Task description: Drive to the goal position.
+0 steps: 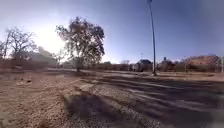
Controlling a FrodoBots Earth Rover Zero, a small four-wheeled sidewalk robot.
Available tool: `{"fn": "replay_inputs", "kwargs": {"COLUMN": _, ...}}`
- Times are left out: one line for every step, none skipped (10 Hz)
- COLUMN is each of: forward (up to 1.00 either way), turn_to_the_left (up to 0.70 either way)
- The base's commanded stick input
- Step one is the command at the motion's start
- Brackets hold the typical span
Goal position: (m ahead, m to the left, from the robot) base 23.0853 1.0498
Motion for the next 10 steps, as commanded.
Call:
{"fn": "replay_inputs", "kwargs": {"forward": 0.50, "turn_to_the_left": 0.00}}
{"fn": "replay_inputs", "kwargs": {"forward": 0.50, "turn_to_the_left": 0.00}}
{"fn": "replay_inputs", "kwargs": {"forward": 0.50, "turn_to_the_left": 0.00}}
{"fn": "replay_inputs", "kwargs": {"forward": 0.50, "turn_to_the_left": 0.00}}
{"fn": "replay_inputs", "kwargs": {"forward": 0.50, "turn_to_the_left": 0.00}}
{"fn": "replay_inputs", "kwargs": {"forward": 0.50, "turn_to_the_left": 0.00}}
{"fn": "replay_inputs", "kwargs": {"forward": 0.50, "turn_to_the_left": 0.00}}
{"fn": "replay_inputs", "kwargs": {"forward": 0.50, "turn_to_the_left": 0.00}}
{"fn": "replay_inputs", "kwargs": {"forward": 0.50, "turn_to_the_left": 0.00}}
{"fn": "replay_inputs", "kwargs": {"forward": 0.50, "turn_to_the_left": 0.00}}
